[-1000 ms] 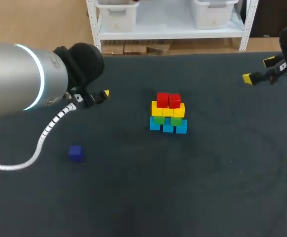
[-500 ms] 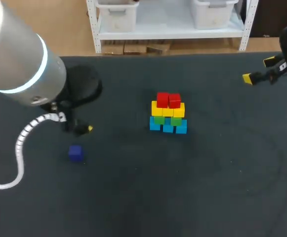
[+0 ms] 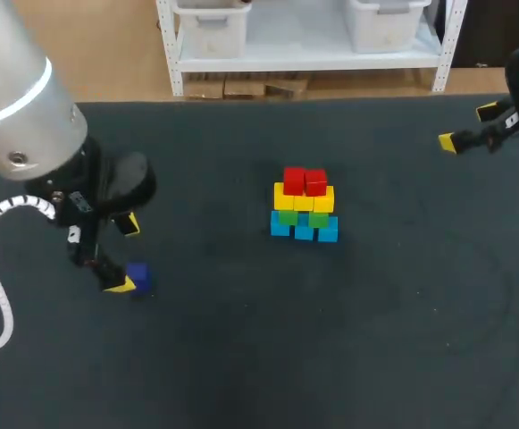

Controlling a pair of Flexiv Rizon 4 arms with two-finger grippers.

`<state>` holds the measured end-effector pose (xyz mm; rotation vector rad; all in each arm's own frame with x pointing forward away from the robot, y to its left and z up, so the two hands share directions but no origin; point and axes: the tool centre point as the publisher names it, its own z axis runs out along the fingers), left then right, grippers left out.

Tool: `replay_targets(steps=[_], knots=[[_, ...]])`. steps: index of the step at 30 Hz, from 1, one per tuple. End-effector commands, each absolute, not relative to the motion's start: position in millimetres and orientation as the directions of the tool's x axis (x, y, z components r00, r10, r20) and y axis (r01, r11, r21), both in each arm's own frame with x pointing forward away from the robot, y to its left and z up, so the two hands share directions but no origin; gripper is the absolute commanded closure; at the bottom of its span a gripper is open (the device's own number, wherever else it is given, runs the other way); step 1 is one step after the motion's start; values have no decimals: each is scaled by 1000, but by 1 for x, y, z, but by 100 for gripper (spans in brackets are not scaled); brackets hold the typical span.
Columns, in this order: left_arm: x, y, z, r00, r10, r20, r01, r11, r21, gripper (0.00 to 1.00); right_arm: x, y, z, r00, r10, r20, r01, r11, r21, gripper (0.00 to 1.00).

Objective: Place the blue cubes, place green cubes on the blue cubes, place the yellow cubes on the green cubes, then place the red cubes on the yellow cubes, and place purple cube on the red cubes.

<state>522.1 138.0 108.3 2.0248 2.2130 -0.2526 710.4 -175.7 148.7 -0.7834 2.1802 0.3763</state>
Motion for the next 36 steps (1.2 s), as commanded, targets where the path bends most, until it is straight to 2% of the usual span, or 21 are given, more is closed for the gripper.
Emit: replay_targets(steps=[1, 12, 18, 36], knots=[[533, 129, 99, -102, 979, -177, 979, 68, -190, 0, 711, -176, 148, -510, -413, -755, -645, 764, 18, 0], [531, 131, 78, -78, 994, -77, 985, 65, -160, 0, 711, -176, 148, -510, -413, -755, -645, 764, 18, 0], [530, 130, 82, -76, 986, -147, 987, 54, -150, 0, 711, -176, 148, -510, -413, -755, -645, 764, 18, 0], [532, 130, 76, -91, 987, -131, 989, 74, -127, 0, 711, -176, 148, -510, -413, -755, -645, 764, 18, 0]])
